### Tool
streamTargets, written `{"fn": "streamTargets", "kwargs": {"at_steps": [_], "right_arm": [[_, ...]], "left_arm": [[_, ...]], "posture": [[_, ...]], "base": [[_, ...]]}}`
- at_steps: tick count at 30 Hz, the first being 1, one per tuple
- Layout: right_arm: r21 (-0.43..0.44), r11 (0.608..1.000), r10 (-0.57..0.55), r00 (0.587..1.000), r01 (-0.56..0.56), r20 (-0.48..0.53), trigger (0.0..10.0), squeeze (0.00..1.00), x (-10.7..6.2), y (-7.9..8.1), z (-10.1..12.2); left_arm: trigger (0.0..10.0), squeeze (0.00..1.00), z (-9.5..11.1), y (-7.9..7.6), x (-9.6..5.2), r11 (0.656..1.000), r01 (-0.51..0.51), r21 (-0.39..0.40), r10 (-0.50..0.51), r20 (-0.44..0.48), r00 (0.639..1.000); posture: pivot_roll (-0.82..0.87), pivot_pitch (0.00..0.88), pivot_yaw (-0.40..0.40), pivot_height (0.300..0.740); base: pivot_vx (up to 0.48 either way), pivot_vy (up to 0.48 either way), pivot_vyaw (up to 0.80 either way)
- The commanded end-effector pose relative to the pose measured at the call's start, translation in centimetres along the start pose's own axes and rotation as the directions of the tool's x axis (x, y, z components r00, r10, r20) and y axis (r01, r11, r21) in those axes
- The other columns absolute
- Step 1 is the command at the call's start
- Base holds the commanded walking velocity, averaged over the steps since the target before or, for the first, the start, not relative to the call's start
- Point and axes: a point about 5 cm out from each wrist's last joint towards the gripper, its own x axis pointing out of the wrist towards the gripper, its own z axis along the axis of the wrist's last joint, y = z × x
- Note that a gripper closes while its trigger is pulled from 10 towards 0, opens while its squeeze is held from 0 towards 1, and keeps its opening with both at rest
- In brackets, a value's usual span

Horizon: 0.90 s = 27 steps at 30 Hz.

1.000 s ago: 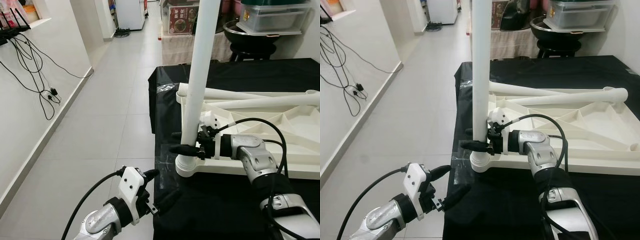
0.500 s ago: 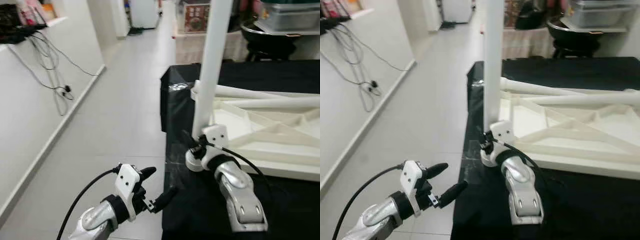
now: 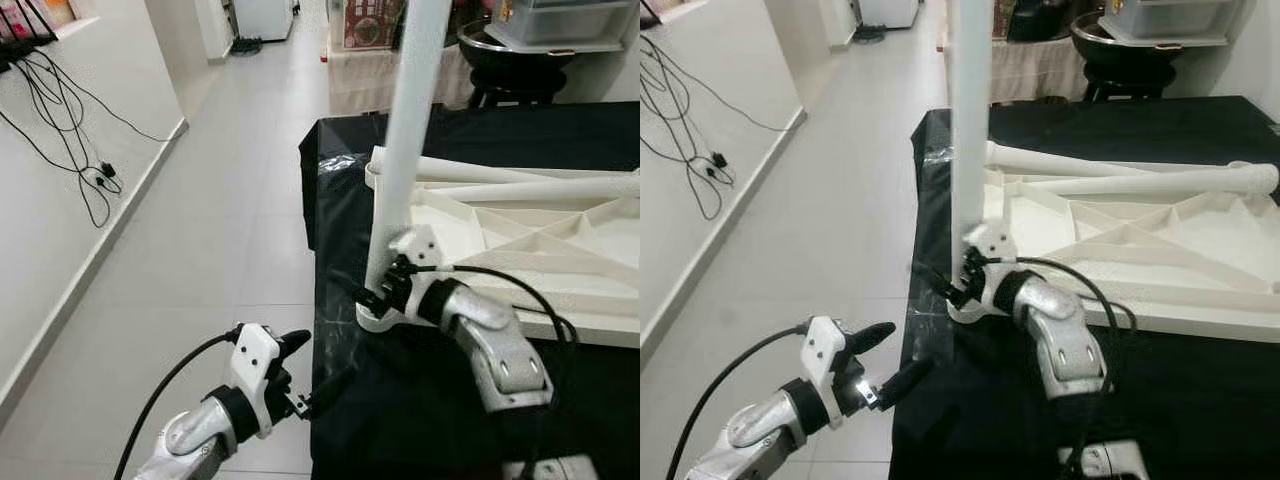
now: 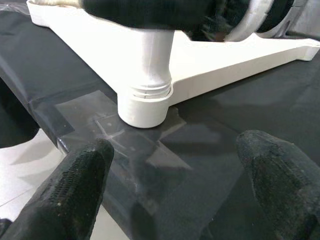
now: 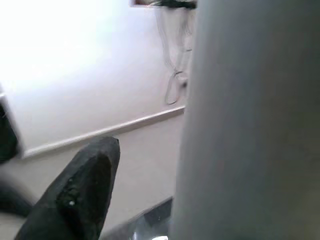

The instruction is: Building children table

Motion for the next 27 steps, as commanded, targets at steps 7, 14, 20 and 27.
{"fn": "streamTargets", "kwargs": {"at_steps": [7,14,20,27], "right_arm": [[0.033,0.932,0.363,0.931,-0.362,-0.028,10.0,0.0,1.6,-0.4,0.4],[0.078,0.923,0.377,0.926,-0.377,0.008,0.0,0.0,2.1,-1.2,0.5],[0.073,0.937,0.342,0.94,-0.341,0.007,0.0,0.0,1.5,-1.6,0.1],[0.071,0.991,-0.109,0.989,0.117,-0.104,0.0,0.0,0.0,-2.2,-2.5]], "left_arm": [[10.0,0.0,-0.4,-0.2,0.1,1.0,0.0,-0.012,0.0,-0.015,1.0],[10.0,0.0,-0.4,-0.3,0.1,1.0,0.004,-0.016,-0.004,-0.016,1.0],[10.0,0.0,-0.3,-0.4,0.1,1.0,0.006,-0.02,-0.006,-0.014,1.0],[10.0,0.0,-0.4,-0.6,0.0,1.0,0.006,-0.023,-0.006,-0.013,1.0]], "posture": [[-0.05,0.124,0.046,0.74],[-0.05,0.127,0.046,0.74],[-0.05,0.132,0.048,0.74],[-0.07,0.136,0.024,0.74]], "base": [[0.0,0.0,0.0],[0.0,0.0,0.0],[0.0,0.0,0.0],[0.0,0.0,0.0]]}}
